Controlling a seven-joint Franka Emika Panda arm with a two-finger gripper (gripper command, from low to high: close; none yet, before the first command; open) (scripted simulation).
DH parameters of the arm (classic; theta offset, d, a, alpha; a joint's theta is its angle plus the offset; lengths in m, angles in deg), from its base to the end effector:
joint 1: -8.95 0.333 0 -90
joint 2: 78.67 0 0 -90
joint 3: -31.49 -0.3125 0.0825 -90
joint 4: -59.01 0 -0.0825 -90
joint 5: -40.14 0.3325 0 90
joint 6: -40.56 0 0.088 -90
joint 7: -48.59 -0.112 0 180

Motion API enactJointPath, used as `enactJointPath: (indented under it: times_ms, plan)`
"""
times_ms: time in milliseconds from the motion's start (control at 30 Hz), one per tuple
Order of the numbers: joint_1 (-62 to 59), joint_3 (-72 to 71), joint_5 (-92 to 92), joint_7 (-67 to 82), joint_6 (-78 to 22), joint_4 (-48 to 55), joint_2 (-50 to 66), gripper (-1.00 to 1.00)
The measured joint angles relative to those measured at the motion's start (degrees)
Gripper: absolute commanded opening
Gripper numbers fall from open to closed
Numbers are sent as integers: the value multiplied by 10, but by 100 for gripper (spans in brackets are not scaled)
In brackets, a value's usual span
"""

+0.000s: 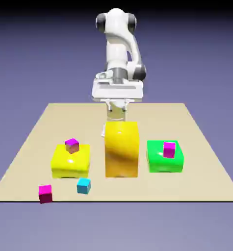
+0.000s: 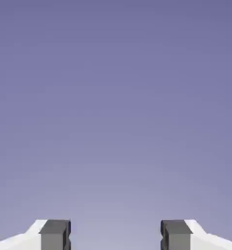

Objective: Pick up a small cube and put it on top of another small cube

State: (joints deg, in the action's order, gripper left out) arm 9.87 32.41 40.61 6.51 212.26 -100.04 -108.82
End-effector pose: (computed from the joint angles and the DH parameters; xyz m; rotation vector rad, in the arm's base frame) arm 0.3656 -0.0010 0.4776 -2.5110 0.9784 -0.9791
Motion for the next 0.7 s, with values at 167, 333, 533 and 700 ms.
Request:
enactJointPath:
  times_ms: [167,333,533,700]
  plan:
    - [10,38,19,16,-95,81,104,0]
    - [20,76,39,31,-191,162,208,0]
    - [30,122,62,50,-305,260,332,0]
    - [41,160,81,65,-400,341,436,0]
